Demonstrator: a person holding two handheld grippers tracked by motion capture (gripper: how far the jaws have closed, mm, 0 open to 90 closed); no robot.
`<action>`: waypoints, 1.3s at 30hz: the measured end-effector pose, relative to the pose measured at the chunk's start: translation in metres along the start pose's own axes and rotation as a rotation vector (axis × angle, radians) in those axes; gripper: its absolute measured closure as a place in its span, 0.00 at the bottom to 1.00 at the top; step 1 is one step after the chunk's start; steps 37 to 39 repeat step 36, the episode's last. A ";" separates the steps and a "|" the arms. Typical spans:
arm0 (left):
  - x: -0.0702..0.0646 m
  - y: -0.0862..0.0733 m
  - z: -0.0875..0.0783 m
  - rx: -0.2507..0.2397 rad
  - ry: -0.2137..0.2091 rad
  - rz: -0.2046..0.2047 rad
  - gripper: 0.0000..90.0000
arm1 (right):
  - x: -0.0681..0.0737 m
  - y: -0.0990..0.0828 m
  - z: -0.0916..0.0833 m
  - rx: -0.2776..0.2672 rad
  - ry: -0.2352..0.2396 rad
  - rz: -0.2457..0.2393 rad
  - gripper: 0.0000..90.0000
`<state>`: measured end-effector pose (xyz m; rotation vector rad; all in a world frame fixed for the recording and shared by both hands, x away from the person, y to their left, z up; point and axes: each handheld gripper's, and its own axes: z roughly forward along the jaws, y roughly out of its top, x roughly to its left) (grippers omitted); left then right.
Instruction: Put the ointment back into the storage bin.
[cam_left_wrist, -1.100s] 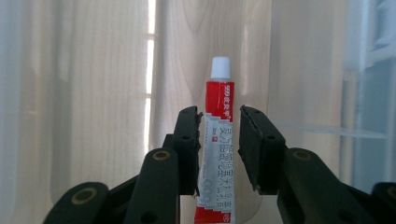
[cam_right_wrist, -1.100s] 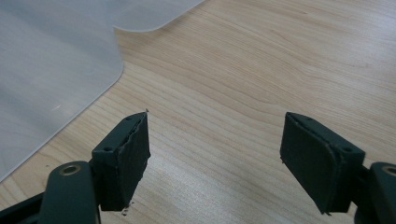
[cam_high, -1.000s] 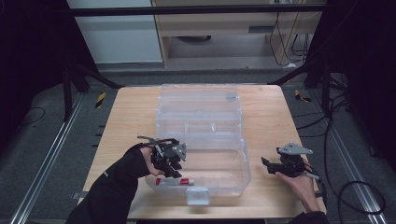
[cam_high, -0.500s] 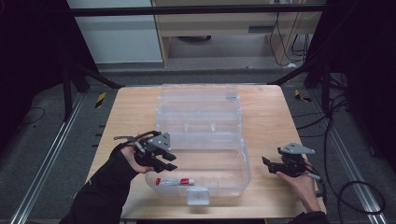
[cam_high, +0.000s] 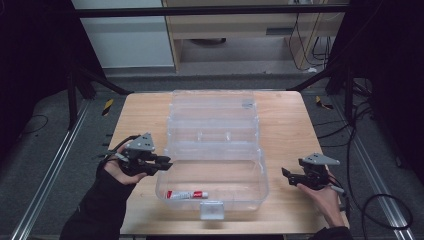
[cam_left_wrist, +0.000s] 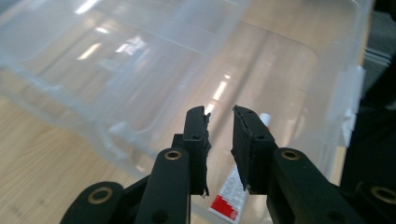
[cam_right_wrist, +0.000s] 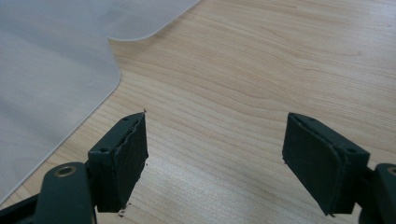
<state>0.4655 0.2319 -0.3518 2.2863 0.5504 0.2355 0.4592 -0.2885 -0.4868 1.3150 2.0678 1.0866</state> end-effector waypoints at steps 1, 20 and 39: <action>0.002 -0.005 -0.003 -0.027 0.012 -0.026 0.85 | 0.000 0.000 0.000 0.002 0.000 0.005 0.25; 0.034 -0.087 -0.005 -0.068 0.323 -0.365 0.87 | -0.002 0.000 -0.002 0.005 -0.002 0.017 0.23; 0.059 -0.140 0.001 -0.059 0.516 -0.555 0.66 | -0.002 -0.001 -0.005 -0.005 -0.007 0.027 0.21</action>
